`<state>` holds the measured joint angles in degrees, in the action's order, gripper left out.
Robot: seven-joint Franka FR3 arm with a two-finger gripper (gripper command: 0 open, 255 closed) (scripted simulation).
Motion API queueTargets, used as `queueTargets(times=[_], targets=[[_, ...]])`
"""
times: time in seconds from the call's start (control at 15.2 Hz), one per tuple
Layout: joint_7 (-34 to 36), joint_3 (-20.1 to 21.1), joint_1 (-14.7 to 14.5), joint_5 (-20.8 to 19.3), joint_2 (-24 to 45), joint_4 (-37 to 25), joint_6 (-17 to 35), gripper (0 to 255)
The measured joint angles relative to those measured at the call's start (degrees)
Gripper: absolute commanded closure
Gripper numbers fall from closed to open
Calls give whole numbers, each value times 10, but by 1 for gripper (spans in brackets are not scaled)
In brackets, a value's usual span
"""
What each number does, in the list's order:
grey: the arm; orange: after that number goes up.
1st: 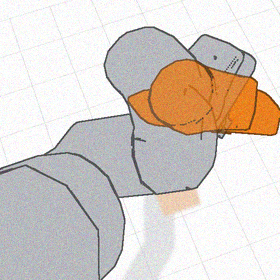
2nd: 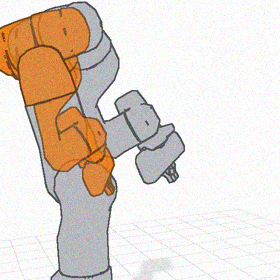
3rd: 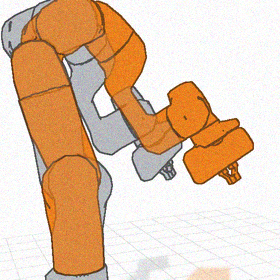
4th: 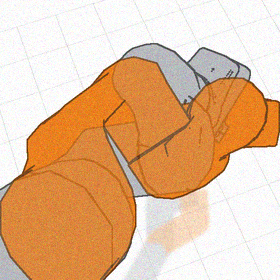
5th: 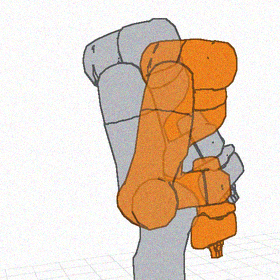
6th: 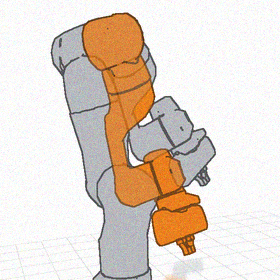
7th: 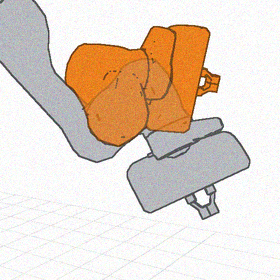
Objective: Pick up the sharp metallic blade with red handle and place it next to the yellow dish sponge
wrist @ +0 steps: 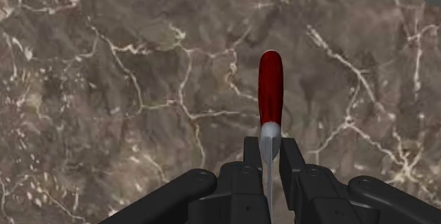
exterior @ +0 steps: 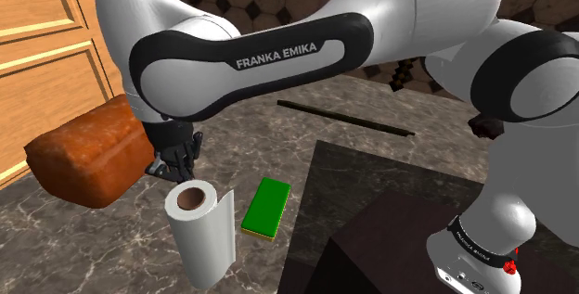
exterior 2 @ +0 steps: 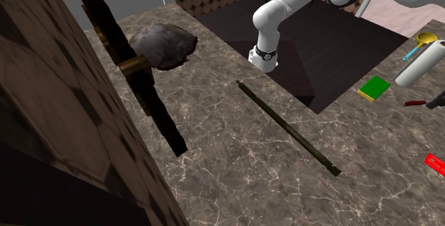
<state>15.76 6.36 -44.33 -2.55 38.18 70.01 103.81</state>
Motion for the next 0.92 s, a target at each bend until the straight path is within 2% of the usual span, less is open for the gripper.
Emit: queueTargets(times=[0.33, 0.66, 0.73, 0.92], targets=[[0, -1, 0, -1, 9, 19, 45, 255], [0, -1, 0, -1, 12, 28, 33, 255], [0, -1, 0, 0, 12, 28, 33, 0], [0, -1, 0, 0, 12, 28, 32, 0]])
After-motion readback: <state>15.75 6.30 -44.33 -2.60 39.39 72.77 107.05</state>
